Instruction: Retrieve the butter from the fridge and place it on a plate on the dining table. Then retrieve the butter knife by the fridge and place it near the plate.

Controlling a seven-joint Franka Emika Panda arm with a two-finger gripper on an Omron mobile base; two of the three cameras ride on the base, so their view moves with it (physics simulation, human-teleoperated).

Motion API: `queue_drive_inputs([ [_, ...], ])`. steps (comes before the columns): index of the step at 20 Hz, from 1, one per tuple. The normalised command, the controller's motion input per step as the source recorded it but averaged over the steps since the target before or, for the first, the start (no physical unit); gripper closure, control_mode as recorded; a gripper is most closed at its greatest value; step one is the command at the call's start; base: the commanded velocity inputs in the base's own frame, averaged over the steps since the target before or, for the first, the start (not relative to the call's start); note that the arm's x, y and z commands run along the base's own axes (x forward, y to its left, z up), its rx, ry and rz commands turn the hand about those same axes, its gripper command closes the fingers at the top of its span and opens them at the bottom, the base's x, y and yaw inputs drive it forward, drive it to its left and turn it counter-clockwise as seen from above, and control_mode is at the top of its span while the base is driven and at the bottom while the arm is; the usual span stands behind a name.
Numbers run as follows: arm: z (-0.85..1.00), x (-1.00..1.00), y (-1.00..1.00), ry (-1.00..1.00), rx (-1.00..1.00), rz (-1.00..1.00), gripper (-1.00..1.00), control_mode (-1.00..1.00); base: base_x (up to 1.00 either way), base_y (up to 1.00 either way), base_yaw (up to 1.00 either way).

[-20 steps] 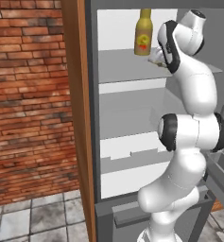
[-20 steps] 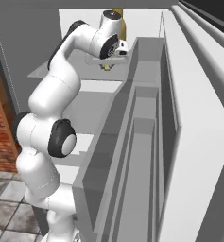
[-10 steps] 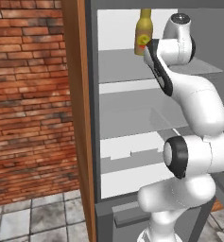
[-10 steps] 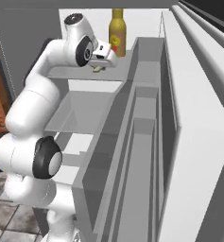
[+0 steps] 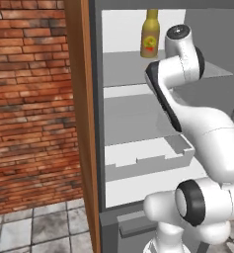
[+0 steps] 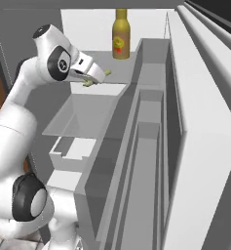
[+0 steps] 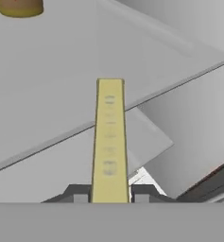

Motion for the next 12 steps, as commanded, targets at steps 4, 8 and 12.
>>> queue_drive_inputs([
  [4,0.08,-1.00,0.01,-0.01,0.00,-0.13,1.00,-1.00,0.00,0.00,0.00],
  [8,-0.02,-1.00,0.35,-0.09,0.01,-0.01,1.00,-1.00,0.00,0.00,0.00],
  [12,-0.09,-1.00,0.43,-0.06,0.07,0.07,1.00,-1.00,0.00,0.00,0.00],
])
